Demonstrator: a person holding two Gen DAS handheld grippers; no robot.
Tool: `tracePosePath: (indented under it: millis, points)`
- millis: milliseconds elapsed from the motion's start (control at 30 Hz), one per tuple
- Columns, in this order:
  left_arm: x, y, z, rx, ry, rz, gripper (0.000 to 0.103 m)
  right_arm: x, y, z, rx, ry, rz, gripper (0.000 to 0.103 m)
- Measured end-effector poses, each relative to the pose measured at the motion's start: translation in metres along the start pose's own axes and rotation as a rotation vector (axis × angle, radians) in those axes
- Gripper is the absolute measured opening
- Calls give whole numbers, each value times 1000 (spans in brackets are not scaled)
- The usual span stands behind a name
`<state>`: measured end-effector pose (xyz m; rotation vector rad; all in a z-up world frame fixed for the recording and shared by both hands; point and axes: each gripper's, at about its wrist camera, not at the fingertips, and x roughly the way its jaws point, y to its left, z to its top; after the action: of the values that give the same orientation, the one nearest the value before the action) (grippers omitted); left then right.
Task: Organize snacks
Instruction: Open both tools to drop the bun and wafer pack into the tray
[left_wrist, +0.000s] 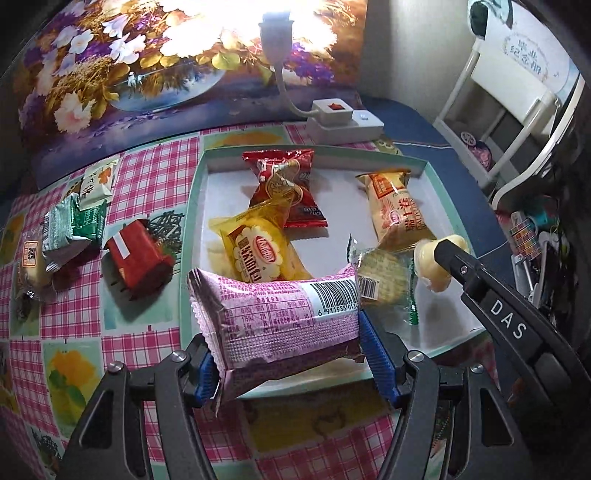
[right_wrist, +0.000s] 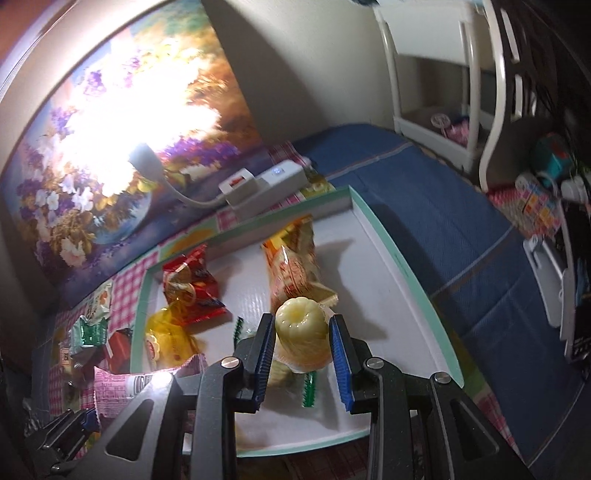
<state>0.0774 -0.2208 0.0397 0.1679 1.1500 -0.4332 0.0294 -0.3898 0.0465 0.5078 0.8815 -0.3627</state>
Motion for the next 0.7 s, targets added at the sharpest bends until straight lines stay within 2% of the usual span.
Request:
tracePosePath:
  millis: [233,433,567,700]
  points:
    - [12,7,-1,-21,16,18,71,14,-8,-6,32,66,-9,32]
    - [13,9,-1,-20,21,22,74,13,-7,-6,32,72,-9,32]
    - [11,11,0,-27,22,23,82,13,-6,-5,33,75,-12,34]
    - [4,15,2,-34,6,22,84,10,-5,-4,31,67,-29,34]
